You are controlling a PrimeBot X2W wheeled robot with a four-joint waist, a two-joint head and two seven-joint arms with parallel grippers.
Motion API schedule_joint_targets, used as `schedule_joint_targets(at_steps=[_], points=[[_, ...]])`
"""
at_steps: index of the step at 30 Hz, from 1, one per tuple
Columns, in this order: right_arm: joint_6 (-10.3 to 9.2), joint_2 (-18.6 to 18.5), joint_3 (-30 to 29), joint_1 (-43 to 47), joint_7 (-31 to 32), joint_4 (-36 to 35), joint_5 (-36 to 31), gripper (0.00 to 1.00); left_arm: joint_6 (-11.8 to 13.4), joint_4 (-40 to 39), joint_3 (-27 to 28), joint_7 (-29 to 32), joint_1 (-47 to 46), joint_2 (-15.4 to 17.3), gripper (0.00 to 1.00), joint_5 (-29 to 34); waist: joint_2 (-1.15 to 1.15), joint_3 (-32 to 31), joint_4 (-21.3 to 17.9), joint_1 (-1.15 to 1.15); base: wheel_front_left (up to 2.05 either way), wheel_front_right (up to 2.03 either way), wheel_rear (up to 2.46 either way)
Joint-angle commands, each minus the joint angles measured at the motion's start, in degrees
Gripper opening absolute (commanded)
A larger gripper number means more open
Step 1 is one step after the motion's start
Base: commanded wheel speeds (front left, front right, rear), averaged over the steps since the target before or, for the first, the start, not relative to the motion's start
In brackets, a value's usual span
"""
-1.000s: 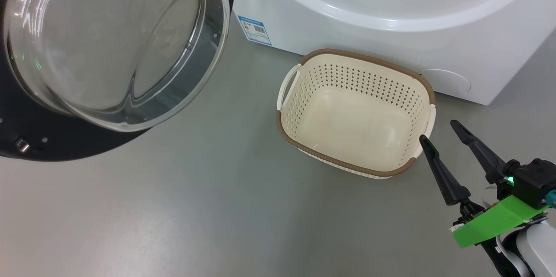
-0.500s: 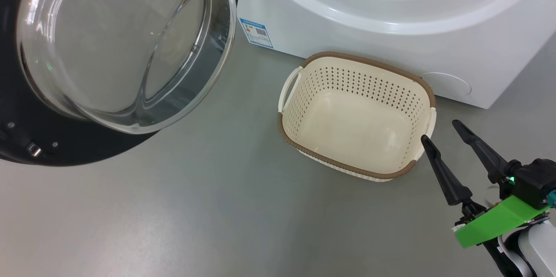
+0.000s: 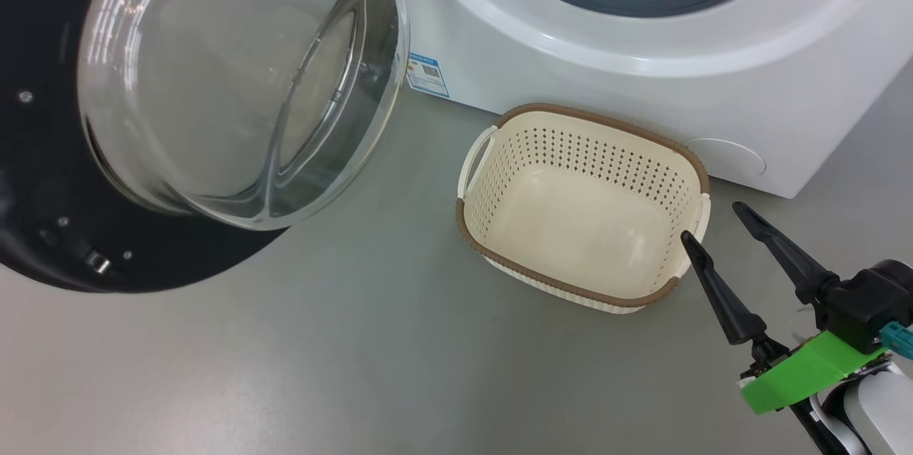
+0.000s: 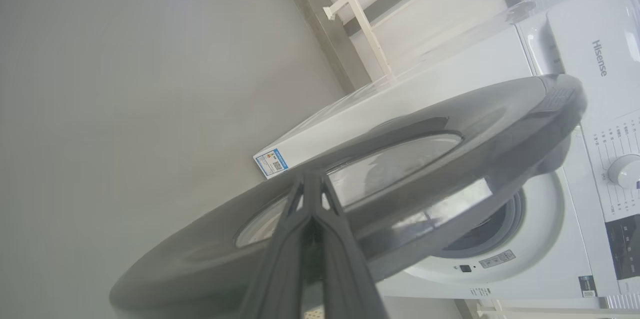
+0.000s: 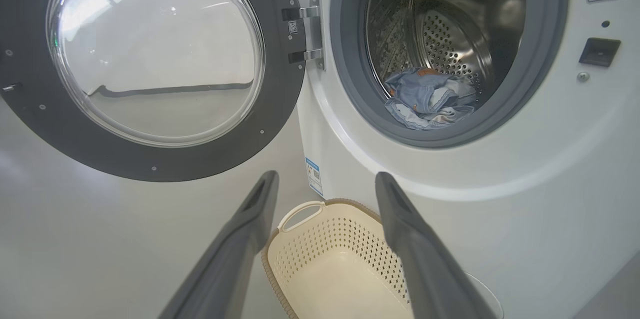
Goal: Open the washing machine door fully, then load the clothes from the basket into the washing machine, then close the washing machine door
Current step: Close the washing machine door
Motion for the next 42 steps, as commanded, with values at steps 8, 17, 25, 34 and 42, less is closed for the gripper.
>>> schedule_joint_targets(at_steps=[8,17,25,34,42], points=[[0.32,0.05,-0.18,2.23,-0.46,-1.59,-2.10,1.00,-0.06,-5.48,-1.86,6.21,1.44,1.70,0.00,-0.94,0.00,-1.62,-0.33,0.00,0.00,0.00,0.00],[0.32,1.47,-1.47,4.38,-0.46,-1.38,-2.05,1.00,-0.07,-11.91,-3.38,12.72,3.08,1.96,0.00,-3.13,0.00,-3.56,-1.33,0.00,0.00,0.00,0.00],[0.32,2.47,-2.97,5.55,-0.46,-1.58,-2.08,1.00,-0.07,-19.16,-5.29,16.99,4.38,0.76,0.00,-4.35,0.00,-4.34,-2.54,0.00,0.00,0.00,0.00],[0.32,3.47,-3.96,6.42,-0.46,-1.88,-2.32,1.00,-0.07,-26.94,-7.00,20.01,5.93,-1.09,0.00,-5.54,0.00,-4.95,-4.66,0.00,0.00,0.00,0.00],[0.32,4.30,-4.62,6.63,-0.46,-2.08,-2.48,1.00,-0.07,-33.03,-7.96,21.22,6.57,-3.25,0.00,-6.64,0.00,-4.84,-6.69,0.00,0.00,0.00,0.00]])
